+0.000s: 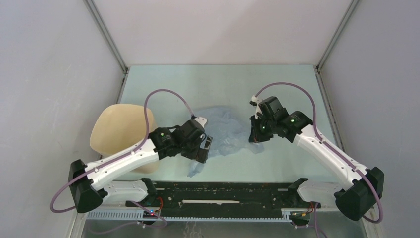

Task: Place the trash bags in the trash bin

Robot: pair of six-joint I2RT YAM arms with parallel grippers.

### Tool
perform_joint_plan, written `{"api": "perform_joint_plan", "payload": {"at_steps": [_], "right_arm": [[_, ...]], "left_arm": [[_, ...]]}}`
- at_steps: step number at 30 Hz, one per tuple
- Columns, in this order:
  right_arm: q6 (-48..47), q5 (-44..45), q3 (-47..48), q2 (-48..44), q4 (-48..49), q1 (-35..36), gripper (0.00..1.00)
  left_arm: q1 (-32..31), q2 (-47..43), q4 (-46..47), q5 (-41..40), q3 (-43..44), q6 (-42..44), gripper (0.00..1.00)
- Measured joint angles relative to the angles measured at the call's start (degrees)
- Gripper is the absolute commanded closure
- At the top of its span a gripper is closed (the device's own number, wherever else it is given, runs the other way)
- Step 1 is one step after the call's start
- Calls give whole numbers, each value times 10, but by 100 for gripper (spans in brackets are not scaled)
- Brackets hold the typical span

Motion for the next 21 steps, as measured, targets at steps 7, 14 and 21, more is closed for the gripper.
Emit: {"api": "perform_joint_plan", "payload": {"at_steps": [7,14,21], "right_arm": [[16,-25,-37,-1,10,-15,100],[27,-40,-57,-7,19,-21,100],[37,-54,-73,-15,34,-37,93]], "left_arm": [[-33,2,62,-13,-95,-46,15],[-37,6,134,-64,-176,-87,34],[-37,29,176,-94,-214,-106,72]]}}
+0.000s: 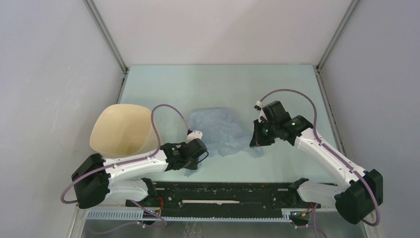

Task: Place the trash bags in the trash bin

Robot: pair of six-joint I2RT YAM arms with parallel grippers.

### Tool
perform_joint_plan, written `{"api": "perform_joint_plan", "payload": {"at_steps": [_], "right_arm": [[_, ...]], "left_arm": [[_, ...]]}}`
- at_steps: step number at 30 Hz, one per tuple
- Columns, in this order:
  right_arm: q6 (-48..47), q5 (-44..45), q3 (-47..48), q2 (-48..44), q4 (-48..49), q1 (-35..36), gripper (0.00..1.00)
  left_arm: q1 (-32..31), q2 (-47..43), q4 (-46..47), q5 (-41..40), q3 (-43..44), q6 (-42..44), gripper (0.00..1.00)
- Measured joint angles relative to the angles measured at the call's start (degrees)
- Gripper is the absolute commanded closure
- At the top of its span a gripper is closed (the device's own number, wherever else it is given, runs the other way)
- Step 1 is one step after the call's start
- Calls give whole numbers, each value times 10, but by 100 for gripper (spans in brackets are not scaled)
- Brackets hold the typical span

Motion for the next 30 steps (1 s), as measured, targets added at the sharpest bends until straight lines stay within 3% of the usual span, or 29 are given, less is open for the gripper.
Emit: {"api": "perform_joint_plan", "payload": {"at_steps": [5,10,17,23,27,30], "right_arm": [[9,14,-5,-10,-2,-3,56],[3,56,-6,-24,-18,17,31],[-1,90,-18,-16,-26,50,22],[0,123,-21,1,-8,125,14],[-2,190,-21,46,11,156,12],[-10,239,-23,97,24,166,20]], "left_arm": [[0,-41,-17,-21,0,-1,97],[0,-96,-51,-30,36,2,100],[2,-100,-72,-33,83,13,100],[10,-100,-87,-33,93,32,100],[14,-100,-95,-32,93,39,100],[16,-100,-96,-31,93,46,100]]}}
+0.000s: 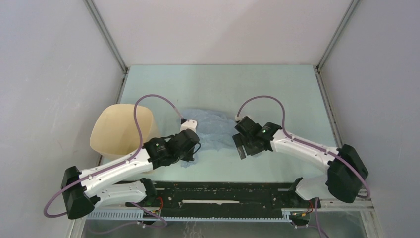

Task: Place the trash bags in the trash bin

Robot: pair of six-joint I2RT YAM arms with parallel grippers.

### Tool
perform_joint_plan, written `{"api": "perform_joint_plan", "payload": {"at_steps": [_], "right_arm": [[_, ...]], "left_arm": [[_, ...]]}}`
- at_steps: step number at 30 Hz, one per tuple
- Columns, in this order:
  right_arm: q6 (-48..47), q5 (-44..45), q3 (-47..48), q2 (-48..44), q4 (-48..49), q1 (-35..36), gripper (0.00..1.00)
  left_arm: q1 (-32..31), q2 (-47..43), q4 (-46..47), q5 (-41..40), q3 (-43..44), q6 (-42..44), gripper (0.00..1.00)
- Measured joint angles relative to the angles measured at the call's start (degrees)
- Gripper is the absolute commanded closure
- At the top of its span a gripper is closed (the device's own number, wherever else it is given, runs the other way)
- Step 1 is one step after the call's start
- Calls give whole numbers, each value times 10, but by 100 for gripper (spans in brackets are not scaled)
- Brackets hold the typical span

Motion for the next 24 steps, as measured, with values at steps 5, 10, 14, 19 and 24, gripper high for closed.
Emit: {"api": "perform_joint_plan", "payload": {"at_steps": [5,10,14,19,24], "right_arm": [[-30,19,-14,31,19,28,75],[-55,8,19,34,24,1,100],[-55,-62,212,105,-14,-114,100],[-41,-95,609,212,-91,-187,100],[-92,-16,588,50,13,-4,100]], "left_arm": [[5,1,1,11,0,1,100],[59,44,-2,44,19,16,100],[169,158,-42,81,190,37,100],[238,346,-119,61,630,74,100],[130,223,-18,-29,659,131,100]]}}
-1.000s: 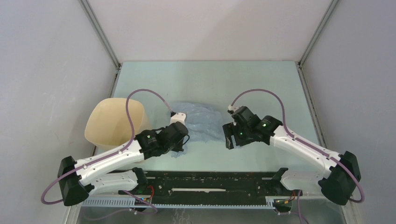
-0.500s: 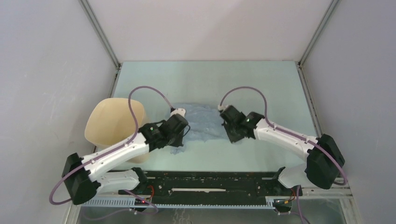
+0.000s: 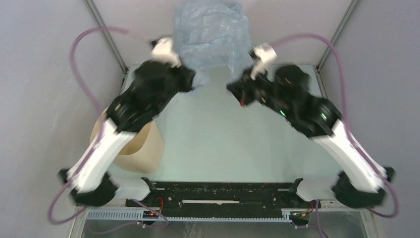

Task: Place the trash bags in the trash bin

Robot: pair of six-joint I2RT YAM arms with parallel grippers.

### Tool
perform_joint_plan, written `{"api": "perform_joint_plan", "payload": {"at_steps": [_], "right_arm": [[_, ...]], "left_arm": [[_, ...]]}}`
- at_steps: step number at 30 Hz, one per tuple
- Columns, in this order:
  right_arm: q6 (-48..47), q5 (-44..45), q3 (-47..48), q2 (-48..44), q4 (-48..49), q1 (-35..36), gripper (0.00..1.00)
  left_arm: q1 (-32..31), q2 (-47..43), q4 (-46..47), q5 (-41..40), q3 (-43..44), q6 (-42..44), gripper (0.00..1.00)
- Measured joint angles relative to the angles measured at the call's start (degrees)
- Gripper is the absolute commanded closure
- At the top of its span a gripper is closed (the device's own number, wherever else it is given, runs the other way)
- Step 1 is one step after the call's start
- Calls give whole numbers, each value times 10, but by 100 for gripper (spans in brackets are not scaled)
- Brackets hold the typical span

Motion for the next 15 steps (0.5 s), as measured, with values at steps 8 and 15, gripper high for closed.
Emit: {"api": "perform_joint_plan", "payload": {"at_steps": [8,15], "right_arm": [[66,-82,-508,-148,130,-99,100],[105,-153,-615,19,20,-23,100]], "left_arm": [[45,-139,147,96,-549,-73,100],[-3,-83,42,177,-686,-109,100]]}}
